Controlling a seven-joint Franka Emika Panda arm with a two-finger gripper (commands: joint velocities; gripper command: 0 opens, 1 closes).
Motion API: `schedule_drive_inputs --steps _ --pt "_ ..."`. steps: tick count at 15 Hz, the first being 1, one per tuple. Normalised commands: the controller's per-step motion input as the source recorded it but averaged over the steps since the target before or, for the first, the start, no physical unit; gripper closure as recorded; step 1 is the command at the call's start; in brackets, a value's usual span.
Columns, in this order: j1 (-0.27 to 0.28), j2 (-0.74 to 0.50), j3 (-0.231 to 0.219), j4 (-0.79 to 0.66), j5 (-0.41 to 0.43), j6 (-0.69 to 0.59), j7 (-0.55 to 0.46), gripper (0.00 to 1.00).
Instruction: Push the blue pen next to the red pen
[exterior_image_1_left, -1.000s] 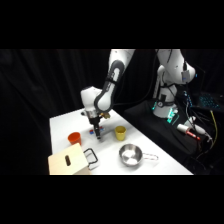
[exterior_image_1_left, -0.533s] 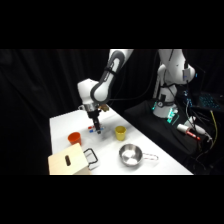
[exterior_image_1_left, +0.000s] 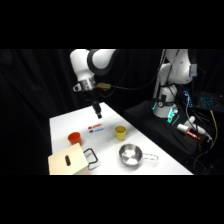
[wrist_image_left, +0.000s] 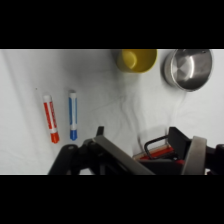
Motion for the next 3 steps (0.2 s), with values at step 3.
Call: schedule_drive_inputs --steps 3 --pt "0.156 -0.18 -0.132 0.13 -0.094 -0.28 0.13 0.00"
